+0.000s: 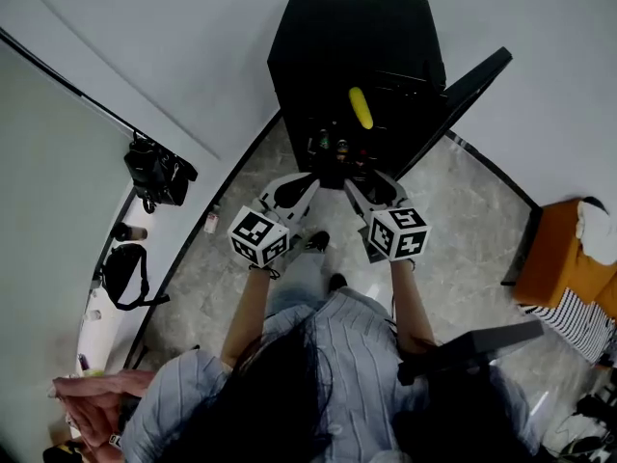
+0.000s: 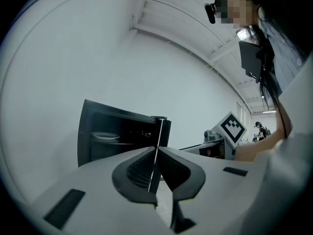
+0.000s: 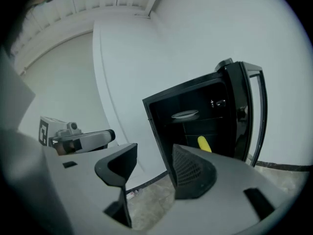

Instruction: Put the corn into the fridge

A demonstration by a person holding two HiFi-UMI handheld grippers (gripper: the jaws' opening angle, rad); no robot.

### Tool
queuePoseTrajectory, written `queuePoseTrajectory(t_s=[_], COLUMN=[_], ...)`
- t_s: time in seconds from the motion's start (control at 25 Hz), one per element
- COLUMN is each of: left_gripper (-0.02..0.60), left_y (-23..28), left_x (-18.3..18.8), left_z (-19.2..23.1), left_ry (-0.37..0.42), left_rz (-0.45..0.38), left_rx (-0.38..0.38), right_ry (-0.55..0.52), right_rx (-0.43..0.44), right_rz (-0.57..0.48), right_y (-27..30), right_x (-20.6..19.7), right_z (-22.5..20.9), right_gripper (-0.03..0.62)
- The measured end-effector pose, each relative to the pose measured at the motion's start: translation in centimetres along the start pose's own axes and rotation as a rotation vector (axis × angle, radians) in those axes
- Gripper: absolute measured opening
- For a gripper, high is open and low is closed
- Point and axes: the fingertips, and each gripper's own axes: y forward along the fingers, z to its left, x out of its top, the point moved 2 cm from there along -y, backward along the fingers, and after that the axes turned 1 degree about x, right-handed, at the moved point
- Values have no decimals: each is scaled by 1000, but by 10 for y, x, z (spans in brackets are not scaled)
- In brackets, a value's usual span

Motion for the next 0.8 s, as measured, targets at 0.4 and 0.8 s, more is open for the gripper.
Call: queuePoseTrajectory(t_s=[0.4, 0.8], left_gripper=[9, 9], left_y=[-30, -59], left_x=[-3, -27], left_z=[-66, -106], left_ry=[-10, -22], left_rz=[-55, -10], left_rx=[39, 81], right_ry=[-26, -41], right_rx=[66, 89], right_rz=[-7, 5], right_y=[-51, -87], right_x=[-17, -40], right_z=[29, 42], right_gripper=[232, 207])
